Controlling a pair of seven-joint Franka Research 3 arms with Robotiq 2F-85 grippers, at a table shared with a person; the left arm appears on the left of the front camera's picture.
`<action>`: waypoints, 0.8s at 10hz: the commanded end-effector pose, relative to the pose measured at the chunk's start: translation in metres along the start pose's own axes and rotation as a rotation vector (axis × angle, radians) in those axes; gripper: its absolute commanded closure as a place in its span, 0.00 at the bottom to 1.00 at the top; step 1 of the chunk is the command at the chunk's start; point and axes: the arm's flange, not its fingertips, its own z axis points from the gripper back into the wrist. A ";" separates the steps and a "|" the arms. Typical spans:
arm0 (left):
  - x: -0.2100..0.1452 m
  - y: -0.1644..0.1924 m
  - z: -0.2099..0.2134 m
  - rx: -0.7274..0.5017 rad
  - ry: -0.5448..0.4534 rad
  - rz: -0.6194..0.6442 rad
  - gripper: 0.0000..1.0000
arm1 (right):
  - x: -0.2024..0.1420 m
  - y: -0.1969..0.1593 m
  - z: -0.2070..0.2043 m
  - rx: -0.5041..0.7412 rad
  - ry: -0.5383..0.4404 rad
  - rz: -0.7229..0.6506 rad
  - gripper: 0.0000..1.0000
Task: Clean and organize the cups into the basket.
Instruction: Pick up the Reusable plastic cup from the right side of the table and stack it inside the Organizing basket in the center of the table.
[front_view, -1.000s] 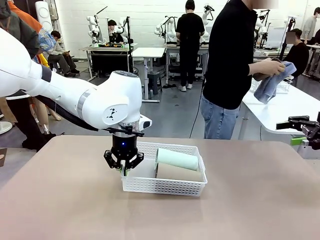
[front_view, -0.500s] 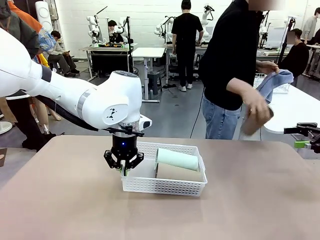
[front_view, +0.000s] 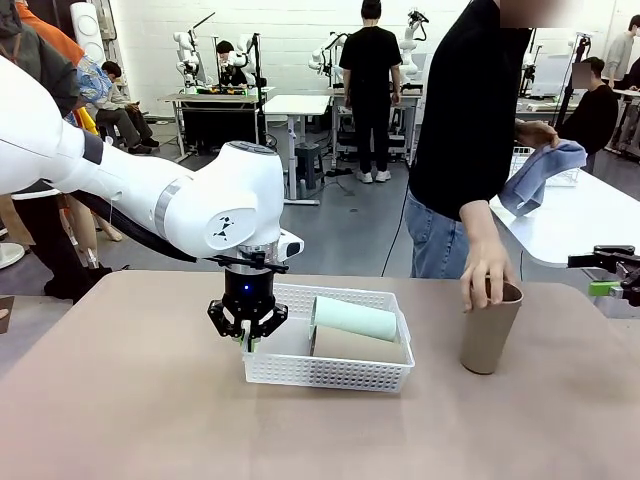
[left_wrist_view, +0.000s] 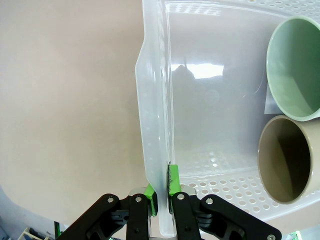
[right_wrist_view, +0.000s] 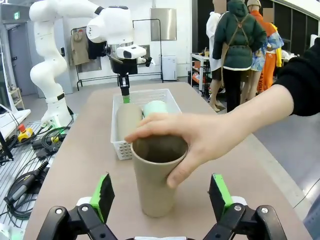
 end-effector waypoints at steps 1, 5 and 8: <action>0.000 0.000 0.002 -0.003 -0.003 0.001 1.00 | 0.000 0.002 0.001 0.008 -0.012 -0.003 0.00; 0.000 0.000 0.002 -0.003 -0.003 0.001 1.00 | 0.000 0.002 0.001 0.008 -0.012 -0.003 0.00; 0.000 0.000 0.002 -0.003 -0.003 0.001 1.00 | -0.011 0.004 -0.016 0.054 0.027 0.021 0.00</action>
